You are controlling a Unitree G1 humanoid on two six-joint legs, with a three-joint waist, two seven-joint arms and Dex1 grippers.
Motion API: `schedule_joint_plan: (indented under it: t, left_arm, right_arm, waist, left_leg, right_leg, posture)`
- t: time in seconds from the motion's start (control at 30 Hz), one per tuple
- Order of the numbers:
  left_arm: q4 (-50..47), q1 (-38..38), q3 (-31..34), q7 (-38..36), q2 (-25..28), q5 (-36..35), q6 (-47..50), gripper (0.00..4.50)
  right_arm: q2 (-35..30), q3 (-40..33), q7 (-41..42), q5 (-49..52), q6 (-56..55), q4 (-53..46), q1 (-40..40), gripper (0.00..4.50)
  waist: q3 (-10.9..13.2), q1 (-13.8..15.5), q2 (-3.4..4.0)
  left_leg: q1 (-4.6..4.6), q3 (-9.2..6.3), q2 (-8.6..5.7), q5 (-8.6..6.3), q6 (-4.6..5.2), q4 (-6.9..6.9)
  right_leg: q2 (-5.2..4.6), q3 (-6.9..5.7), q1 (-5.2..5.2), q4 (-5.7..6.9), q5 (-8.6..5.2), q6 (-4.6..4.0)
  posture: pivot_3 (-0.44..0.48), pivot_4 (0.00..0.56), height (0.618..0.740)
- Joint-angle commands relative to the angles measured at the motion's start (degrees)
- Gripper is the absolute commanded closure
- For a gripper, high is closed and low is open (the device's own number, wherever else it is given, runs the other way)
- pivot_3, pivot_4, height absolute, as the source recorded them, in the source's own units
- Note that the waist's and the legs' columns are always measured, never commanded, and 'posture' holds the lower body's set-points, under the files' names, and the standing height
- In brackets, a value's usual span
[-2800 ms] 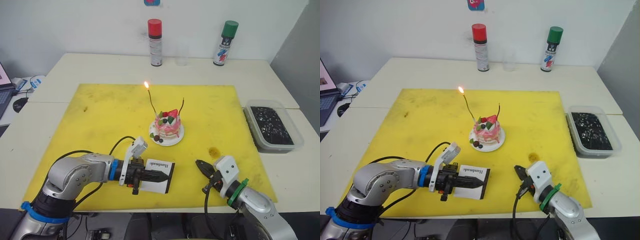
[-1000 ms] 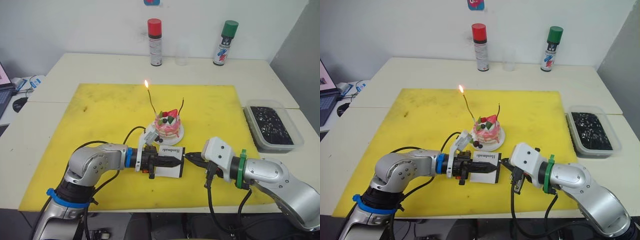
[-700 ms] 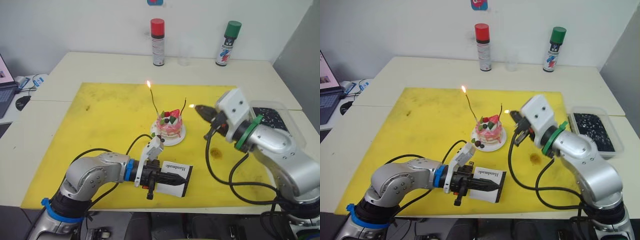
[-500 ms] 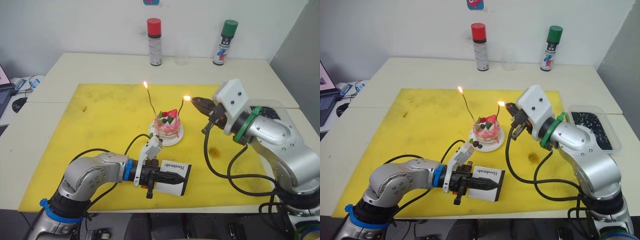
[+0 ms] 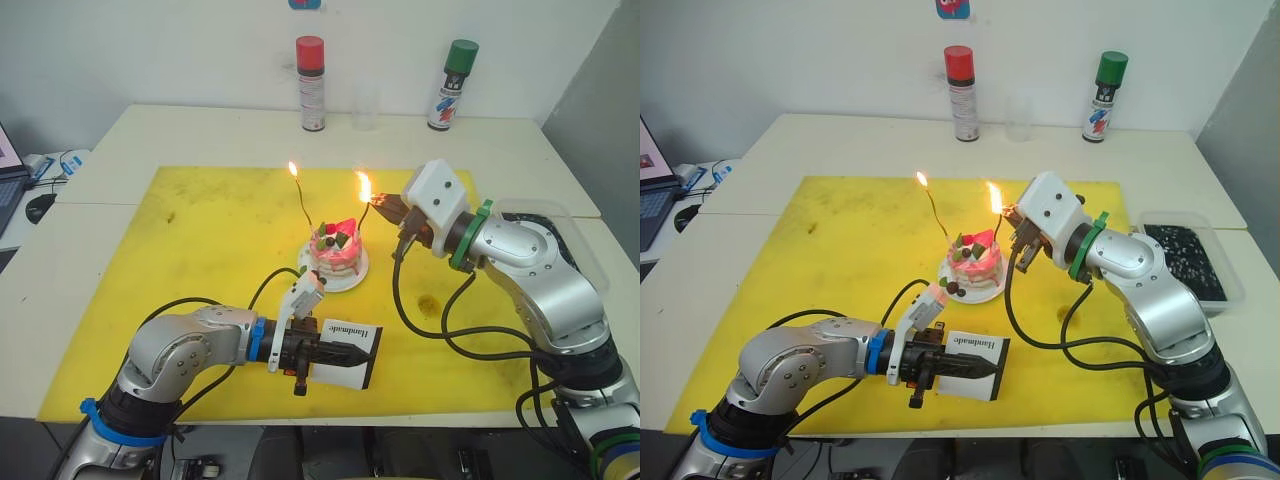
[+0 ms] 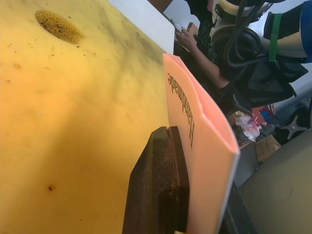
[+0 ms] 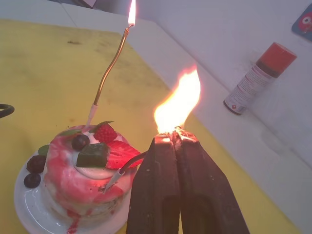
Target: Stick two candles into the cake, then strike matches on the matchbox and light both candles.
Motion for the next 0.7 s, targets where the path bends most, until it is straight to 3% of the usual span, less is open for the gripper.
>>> schedule_joint_plan:
  t: [0.03, 0.7]
  left_arm:
    - [-1.05, 0.08, 0.67, 0.02, -0.31, -0.64, -1.01, 4.5]
    - [-0.65, -0.02, 0.25, -0.42, -0.13, -0.31, -1.44, 4.5]
  right_arm:
    - [-0.08, -1.34, 0.4, -0.58, -1.25, -1.31, -1.1, 4.48]
    - [-0.11, -3.58, 0.48, -0.19, 2.45, -3.97, -1.48, 4.48]
  waist:
    - [0.0, 0.0, 0.0]
    - [0.0, 0.01, 0.0]
  left_leg:
    - [0.0, 0.01, 0.0, 0.0, 0.0, 0.0]
    - [0.0, 0.0, 0.0, 0.0, 0.0, 0.0]
  right_leg:
    - [0.0, 0.0, 0.0, 0.0, 0.0, 0.0]
    - [0.0, 0.0, 0.0, 0.0, 0.01, -0.01]
  posture:
    - [0.0, 0.15, 0.74]
    - [0.0, 0.15, 0.74]
